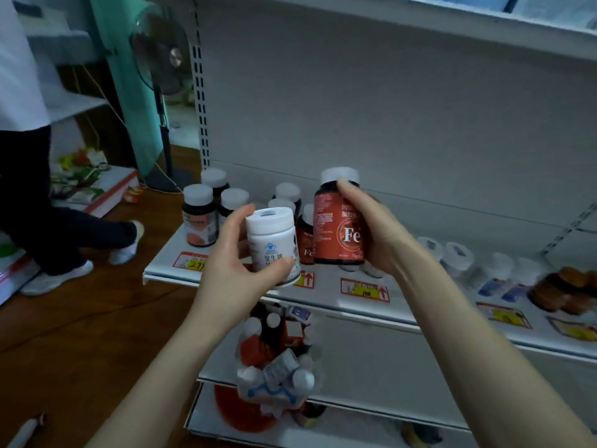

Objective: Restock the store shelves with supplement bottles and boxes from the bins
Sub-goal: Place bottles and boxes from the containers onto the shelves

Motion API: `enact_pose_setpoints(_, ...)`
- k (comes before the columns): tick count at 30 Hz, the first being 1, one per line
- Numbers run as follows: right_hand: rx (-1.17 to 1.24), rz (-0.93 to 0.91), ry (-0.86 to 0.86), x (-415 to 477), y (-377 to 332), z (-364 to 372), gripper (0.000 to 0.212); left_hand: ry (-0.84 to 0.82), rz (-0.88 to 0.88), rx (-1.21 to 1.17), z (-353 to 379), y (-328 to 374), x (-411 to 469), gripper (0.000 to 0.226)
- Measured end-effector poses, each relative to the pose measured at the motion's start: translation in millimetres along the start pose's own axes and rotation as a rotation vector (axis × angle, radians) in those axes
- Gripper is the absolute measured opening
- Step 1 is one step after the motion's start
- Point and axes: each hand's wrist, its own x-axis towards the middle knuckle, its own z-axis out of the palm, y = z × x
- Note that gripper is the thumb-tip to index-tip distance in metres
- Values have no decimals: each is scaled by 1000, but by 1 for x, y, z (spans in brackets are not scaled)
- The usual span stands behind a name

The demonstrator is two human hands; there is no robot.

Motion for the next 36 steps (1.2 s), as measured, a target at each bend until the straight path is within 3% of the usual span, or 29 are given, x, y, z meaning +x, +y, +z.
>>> enact_pose_setpoints(3, -30, 3, -58, 19, -12, -8, 35, 7, -16, 14, 14, 2, 12, 72)
enact_pose_setpoints(8, -236, -81, 8, 48, -29, -21, 43, 48, -35, 26, 33, -2, 18, 72)
enact_pose_setpoints(12, -329, -191, 14, 67, -36, -25, 24, 83, -71, 0, 45, -2, 19, 67)
enact_pose_setpoints(18, -459, -334, 52, 87, -41, -26, 40, 158, -88, 43, 47, -4, 13, 71)
enact_pose_setpoints(22, -665, -455, 106, 100, -47, -27, 38, 183, -111, 71, 40, -6, 13, 73)
enact_pose_setpoints(36, -858, -357, 171, 152, -34, -41, 69, 146, -126, 132, 29, -14, 34, 74)
